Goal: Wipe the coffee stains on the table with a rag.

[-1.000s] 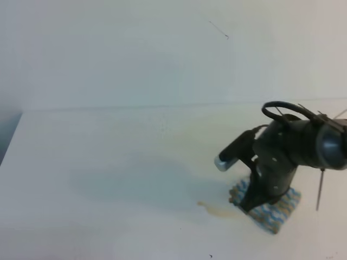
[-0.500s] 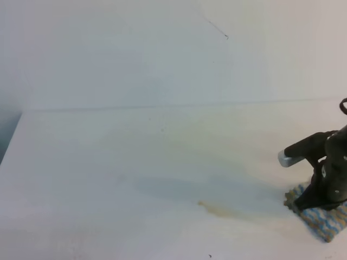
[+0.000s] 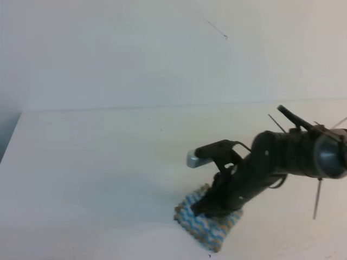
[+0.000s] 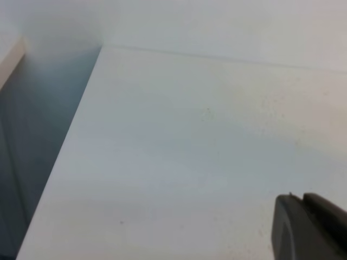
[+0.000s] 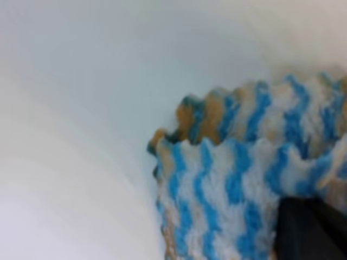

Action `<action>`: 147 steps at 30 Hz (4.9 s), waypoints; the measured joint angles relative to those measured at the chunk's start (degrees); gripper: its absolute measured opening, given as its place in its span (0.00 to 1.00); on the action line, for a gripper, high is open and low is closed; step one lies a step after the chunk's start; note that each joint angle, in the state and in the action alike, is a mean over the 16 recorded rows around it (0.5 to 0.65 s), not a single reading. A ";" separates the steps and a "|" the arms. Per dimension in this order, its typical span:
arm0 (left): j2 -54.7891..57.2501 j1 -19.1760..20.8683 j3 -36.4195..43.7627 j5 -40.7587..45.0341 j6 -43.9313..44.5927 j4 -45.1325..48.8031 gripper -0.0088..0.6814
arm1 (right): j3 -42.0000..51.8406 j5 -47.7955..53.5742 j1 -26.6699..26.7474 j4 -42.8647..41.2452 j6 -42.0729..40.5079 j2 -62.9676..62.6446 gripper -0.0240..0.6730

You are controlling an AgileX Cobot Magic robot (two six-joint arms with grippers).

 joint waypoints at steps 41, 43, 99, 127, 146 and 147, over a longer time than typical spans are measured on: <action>0.00 0.00 0.00 -0.06 0.00 0.00 0.01 | 16.24 -2.63 -9.24 -41.10 25.41 -8.68 0.04; 0.00 0.00 0.00 0.00 0.00 0.00 0.01 | 16.18 -4.55 -6.74 -37.74 24.25 -8.60 0.04; 0.00 0.00 0.00 -0.83 -0.02 0.00 0.01 | 17.56 -2.72 1.31 -17.36 8.55 -11.52 0.04; 0.00 0.00 0.00 -0.89 -0.02 0.00 0.01 | 12.86 -6.94 -26.65 -32.49 23.37 -8.74 0.04; 0.00 0.00 0.00 -0.95 -0.02 0.00 0.01 | -9.05 -3.50 -2.92 -23.08 21.99 3.68 0.04; 0.00 0.00 0.00 -0.95 -0.02 0.00 0.01 | -9.08 -3.05 -2.30 -23.86 22.51 3.64 0.04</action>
